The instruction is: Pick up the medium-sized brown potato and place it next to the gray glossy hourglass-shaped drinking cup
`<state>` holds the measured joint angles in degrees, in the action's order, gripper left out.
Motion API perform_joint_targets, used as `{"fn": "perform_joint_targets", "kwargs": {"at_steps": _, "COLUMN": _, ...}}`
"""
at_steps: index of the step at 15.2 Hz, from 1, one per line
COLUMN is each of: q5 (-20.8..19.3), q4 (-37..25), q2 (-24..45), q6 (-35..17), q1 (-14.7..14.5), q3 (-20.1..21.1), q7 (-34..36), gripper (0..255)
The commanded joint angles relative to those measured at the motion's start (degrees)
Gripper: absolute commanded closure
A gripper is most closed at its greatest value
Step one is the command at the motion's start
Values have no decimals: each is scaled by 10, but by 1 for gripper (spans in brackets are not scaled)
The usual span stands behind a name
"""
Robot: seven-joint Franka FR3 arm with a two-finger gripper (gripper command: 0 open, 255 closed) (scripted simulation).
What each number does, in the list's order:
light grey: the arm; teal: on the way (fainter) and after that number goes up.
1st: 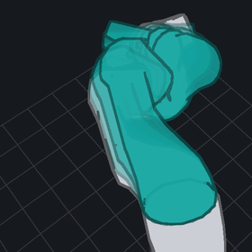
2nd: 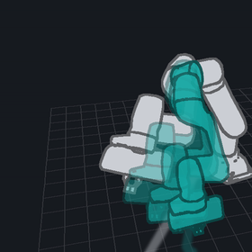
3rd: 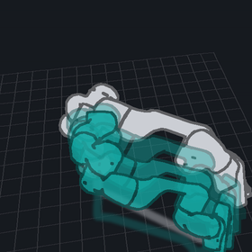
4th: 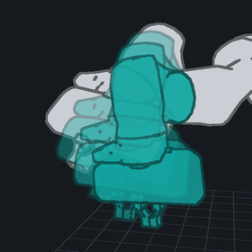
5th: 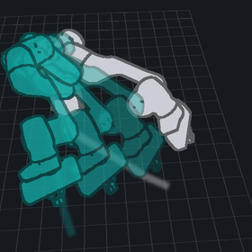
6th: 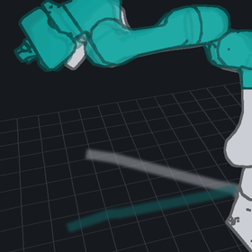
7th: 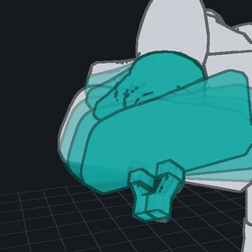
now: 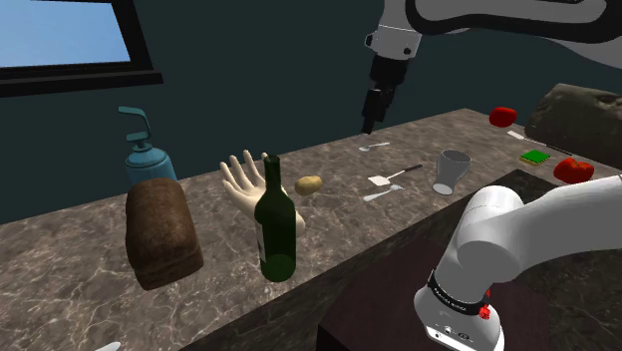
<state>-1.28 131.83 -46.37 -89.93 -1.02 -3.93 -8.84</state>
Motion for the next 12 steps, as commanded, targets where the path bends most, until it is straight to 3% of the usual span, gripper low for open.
{"fn": "perform_joint_targets", "kwargs": {"at_steps": 1, "q5": 0, "q4": 0, "q2": 0, "q6": 0, "q1": 0, "q3": 0, "q7": 0, "gripper": 0}}
{"fn": "perform_joint_targets", "kwargs": {"at_steps": 12, "q5": -43, "q4": 85, "q2": 123, "q6": -221, "q1": -62, "q3": -101, "q7": -246, "gripper": 0}}
